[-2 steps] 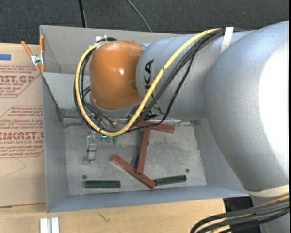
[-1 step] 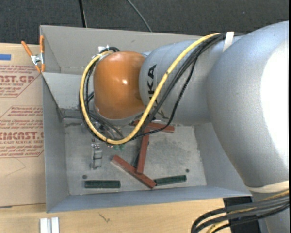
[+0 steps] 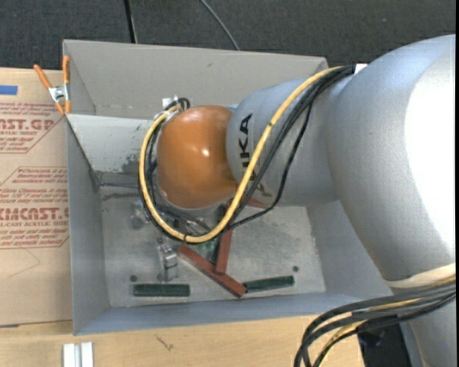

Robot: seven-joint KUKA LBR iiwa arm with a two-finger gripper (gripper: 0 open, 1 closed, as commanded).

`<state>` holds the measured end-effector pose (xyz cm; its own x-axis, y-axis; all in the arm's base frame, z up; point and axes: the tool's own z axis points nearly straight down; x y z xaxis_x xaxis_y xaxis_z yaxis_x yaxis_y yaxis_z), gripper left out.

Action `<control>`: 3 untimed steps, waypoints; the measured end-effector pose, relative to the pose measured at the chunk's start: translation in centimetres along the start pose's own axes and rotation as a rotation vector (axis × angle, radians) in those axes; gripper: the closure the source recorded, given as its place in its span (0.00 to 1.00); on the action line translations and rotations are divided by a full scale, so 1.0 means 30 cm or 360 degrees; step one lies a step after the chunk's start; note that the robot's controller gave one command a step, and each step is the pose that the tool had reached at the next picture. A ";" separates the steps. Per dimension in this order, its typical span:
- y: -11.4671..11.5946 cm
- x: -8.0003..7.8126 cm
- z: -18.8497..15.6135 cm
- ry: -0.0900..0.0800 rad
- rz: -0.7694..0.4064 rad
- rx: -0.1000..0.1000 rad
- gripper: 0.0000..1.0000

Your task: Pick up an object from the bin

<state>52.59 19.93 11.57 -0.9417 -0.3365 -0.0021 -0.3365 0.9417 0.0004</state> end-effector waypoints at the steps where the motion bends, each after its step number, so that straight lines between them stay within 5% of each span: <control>1: 0.032 0.086 0.150 0.0003 -0.0557 -0.0001 1.00; 2: 0.035 0.083 0.149 -0.0006 -0.0556 -0.0004 0.00; 3: 0.033 0.087 0.152 0.0001 -0.0556 -0.0004 1.00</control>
Offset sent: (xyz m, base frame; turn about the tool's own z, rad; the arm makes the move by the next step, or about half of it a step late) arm 0.0000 0.0000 0.0000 0.0000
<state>49.81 19.99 6.99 -0.7698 -0.6383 -0.0019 -0.6383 0.7698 0.0020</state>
